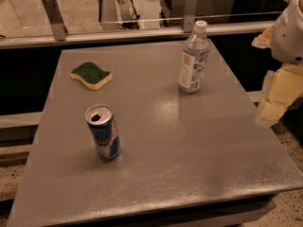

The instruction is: Move blue plastic bottle near sponge

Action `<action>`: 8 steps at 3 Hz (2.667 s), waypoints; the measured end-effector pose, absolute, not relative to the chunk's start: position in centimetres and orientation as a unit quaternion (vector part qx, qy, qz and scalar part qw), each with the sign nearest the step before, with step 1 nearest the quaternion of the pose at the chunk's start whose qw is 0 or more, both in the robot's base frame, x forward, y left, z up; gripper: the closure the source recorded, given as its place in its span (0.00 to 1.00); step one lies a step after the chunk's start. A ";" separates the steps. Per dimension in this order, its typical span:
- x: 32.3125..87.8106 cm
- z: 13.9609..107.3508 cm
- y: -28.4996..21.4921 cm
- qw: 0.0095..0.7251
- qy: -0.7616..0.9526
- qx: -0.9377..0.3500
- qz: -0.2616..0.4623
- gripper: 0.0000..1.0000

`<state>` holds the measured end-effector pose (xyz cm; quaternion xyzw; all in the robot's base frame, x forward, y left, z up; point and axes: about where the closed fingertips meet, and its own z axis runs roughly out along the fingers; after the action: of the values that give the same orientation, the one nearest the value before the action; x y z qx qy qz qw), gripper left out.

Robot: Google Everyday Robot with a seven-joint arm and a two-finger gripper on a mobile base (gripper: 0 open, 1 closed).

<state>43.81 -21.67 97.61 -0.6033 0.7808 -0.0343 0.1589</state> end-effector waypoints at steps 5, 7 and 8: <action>55.5 90.1 -21.0 0.285 0.800 -0.526 0.049 0.00; 60.9 88.2 -17.9 0.399 0.776 -0.469 0.138 0.00; 62.4 88.3 -16.2 0.429 0.768 -0.437 0.189 0.00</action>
Offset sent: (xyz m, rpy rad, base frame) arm 0.0577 -0.0207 -0.0221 0.0153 -0.0585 -0.0589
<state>62.37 -16.19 88.35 -0.4368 0.7679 0.1891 0.4288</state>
